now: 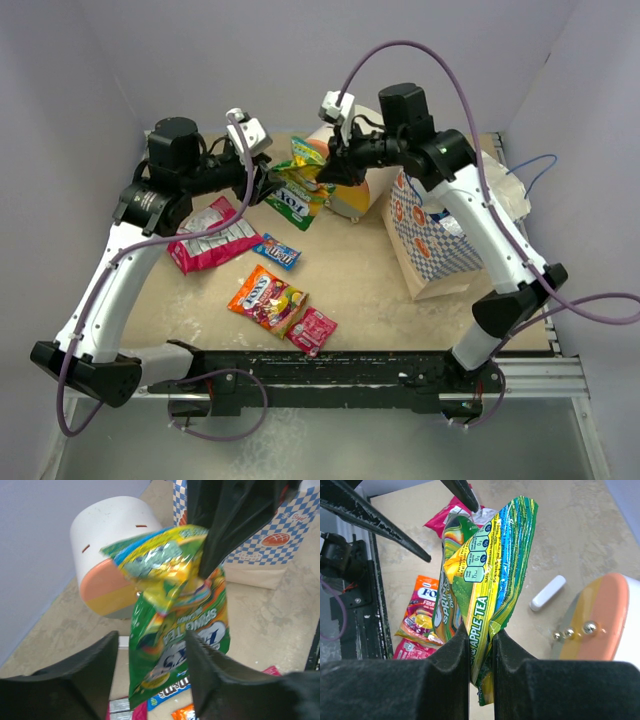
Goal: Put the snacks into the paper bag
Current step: Place the snack in the paper bag.
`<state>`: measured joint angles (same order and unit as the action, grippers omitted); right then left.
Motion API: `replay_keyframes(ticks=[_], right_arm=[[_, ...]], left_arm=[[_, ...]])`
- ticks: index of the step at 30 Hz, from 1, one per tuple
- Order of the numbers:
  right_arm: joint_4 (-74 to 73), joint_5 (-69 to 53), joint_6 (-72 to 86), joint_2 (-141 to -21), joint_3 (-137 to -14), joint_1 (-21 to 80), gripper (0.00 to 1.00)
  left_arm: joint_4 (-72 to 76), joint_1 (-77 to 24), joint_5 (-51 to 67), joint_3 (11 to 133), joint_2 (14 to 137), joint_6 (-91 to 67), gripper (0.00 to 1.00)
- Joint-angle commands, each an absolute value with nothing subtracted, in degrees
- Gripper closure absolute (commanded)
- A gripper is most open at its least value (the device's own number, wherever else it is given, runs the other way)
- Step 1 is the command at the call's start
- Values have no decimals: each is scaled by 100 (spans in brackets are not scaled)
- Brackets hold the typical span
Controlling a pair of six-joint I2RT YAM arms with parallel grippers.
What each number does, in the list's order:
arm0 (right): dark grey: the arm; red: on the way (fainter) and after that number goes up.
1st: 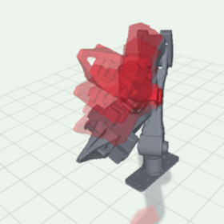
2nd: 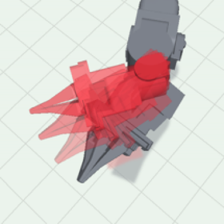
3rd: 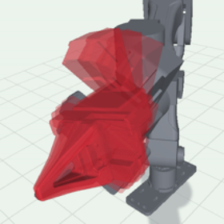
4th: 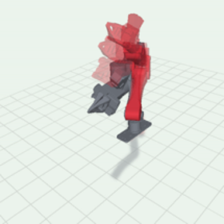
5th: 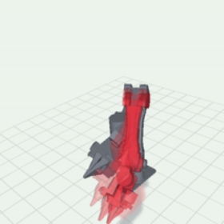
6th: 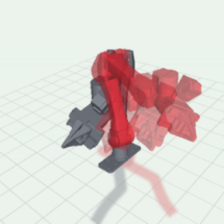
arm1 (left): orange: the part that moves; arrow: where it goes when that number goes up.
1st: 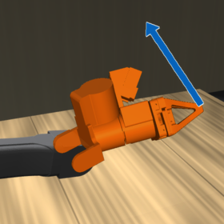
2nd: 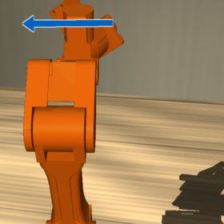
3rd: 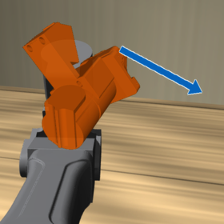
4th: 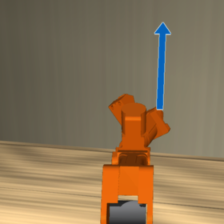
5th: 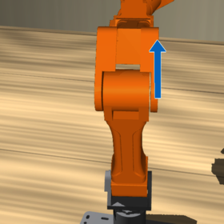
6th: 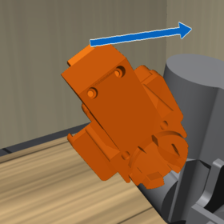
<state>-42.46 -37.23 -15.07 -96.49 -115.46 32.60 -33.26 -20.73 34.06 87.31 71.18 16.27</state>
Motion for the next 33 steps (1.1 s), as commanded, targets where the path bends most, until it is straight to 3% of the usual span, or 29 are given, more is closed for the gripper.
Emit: replay_keyframes(ticks=[1, 5, 12, 19, 26, 33], right_arm=[[-4234, -3315, -1692, -8987, -11885, 3169, 100], [-4186, -3426, -1491, -8701, -11980, 2645, 100], [-3789, -3566, -896, -7715, -11706, 1257, 100], [-3134, -2549, -324, -6305, -10318, -481, 100], [-3570, -867, -1152, -5840, -9536, -667, 100], [-3486, -943, -1210, -5655, -9089, -668, 100]], left_arm=[[-3316, -1890, 3611, 8963, 6930, 1880, 31], [-3421, -1743, 3466, 9058, 6890, 1941, 18], [-3197, -1538, 3270, 8889, 6912, 1705, 13], [-3098, -1407, 3385, 8820, 7001, 1514, 8], [-2950, -1319, 3600, 8752, 7049, 1387, 7], [-2936, -1284, 3620, 8685, 7006, 1381, 6]])
